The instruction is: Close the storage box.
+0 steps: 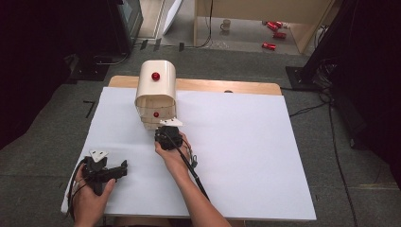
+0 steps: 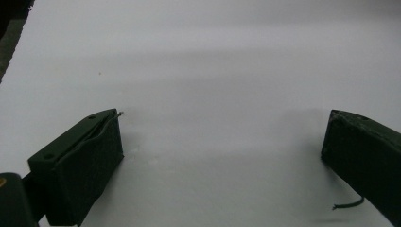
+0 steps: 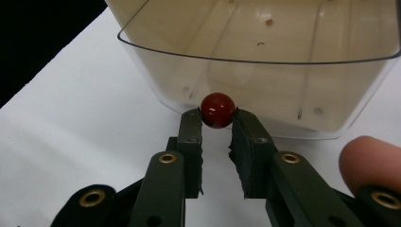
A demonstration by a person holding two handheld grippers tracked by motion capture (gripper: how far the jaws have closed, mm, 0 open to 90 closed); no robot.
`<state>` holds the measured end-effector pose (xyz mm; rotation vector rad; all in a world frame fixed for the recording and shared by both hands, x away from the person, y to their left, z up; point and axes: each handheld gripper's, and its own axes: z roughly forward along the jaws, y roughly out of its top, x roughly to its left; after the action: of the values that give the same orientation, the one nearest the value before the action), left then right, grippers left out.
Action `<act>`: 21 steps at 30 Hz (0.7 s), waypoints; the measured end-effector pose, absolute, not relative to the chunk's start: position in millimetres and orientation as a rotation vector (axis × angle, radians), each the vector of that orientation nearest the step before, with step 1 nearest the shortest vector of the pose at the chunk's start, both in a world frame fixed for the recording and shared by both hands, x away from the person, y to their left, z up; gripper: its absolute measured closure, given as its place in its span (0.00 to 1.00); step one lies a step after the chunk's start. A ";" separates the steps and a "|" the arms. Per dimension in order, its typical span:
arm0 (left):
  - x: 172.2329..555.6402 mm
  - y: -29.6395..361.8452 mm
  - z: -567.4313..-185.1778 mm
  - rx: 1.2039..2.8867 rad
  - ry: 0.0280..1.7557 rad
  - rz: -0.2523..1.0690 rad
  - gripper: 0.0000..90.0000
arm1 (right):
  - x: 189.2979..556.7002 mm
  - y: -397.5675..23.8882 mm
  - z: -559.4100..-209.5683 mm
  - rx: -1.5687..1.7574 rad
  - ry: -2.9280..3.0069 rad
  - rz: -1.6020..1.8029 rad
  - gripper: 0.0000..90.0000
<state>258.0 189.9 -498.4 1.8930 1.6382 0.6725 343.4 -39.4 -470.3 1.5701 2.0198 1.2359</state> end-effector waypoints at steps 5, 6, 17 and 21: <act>258.1 189.9 -498.4 1.893 1.638 0.672 0.00 | 347.0 -39.2 -470.4 1.554 2.020 1.228 0.84; 258.1 189.9 -498.4 1.893 1.638 0.673 0.00 | 347.8 -39.5 -470.4 1.560 2.022 1.235 0.83; 258.0 189.8 -498.4 1.893 1.638 0.673 0.00 | 345.1 -45.2 -467.5 1.514 2.067 1.309 0.50; 258.0 189.9 -498.4 1.893 1.638 0.672 0.00 | 343.8 -54.3 -464.2 1.503 2.095 1.307 0.23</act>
<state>258.0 189.9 -498.4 1.8934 1.6379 0.6725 343.8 -54.3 -464.2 1.5028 2.0953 1.3073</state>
